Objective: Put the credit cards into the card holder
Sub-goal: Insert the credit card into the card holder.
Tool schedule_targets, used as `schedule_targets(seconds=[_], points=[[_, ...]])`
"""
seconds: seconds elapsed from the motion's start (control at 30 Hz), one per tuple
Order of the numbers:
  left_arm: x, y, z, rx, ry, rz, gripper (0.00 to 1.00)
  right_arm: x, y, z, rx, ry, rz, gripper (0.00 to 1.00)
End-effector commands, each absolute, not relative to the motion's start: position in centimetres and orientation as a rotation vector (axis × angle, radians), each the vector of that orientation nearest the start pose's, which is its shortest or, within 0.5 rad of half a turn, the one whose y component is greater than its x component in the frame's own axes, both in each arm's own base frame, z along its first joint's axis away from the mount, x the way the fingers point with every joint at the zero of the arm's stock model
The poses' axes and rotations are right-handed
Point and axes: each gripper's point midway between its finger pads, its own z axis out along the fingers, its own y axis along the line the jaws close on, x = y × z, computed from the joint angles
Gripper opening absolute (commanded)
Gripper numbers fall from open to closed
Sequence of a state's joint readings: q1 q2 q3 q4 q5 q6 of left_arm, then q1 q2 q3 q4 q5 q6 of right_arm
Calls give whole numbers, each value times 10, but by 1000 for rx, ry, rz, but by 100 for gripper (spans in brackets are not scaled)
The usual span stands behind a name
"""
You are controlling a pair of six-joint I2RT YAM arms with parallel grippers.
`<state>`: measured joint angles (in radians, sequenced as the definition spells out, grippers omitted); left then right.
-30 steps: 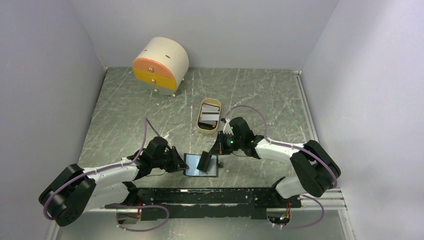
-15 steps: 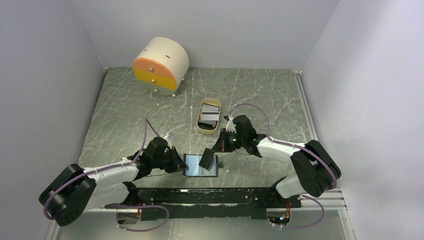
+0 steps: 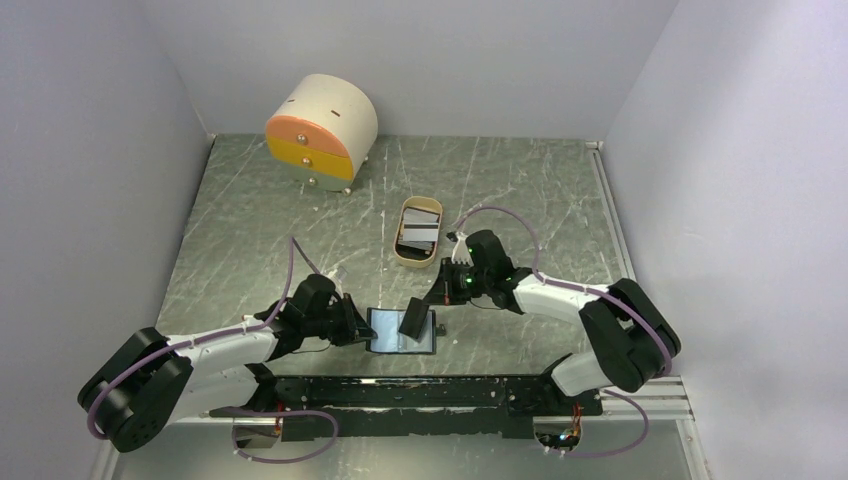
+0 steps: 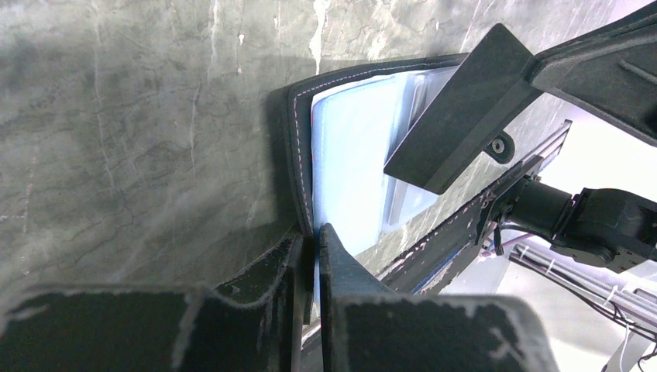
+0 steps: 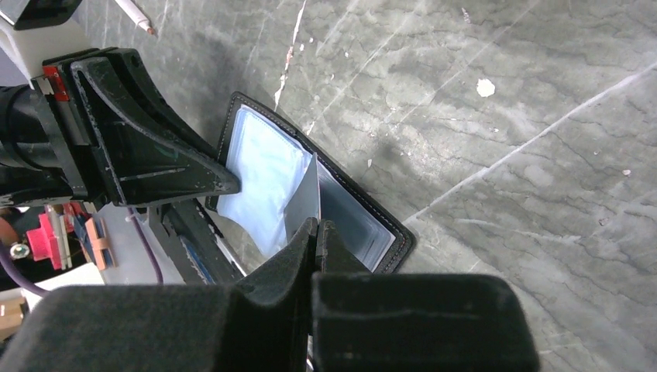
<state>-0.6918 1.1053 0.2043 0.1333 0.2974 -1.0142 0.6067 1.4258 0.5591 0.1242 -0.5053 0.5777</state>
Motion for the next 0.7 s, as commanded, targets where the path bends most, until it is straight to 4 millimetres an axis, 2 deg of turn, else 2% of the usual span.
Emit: schedule_targets(seconds=[0.0, 0.53, 0.67], points=[[143, -225, 20, -254, 2589, -1076, 14, 203, 273, 51, -351, 2475, 1173, 0], [144, -227, 18, -264, 2588, -1085, 14, 184, 288, 48, -301, 2491, 1362, 0], [144, -228, 18, -261, 2588, -1086, 14, 185, 287, 43, -292, 2511, 1338, 0]])
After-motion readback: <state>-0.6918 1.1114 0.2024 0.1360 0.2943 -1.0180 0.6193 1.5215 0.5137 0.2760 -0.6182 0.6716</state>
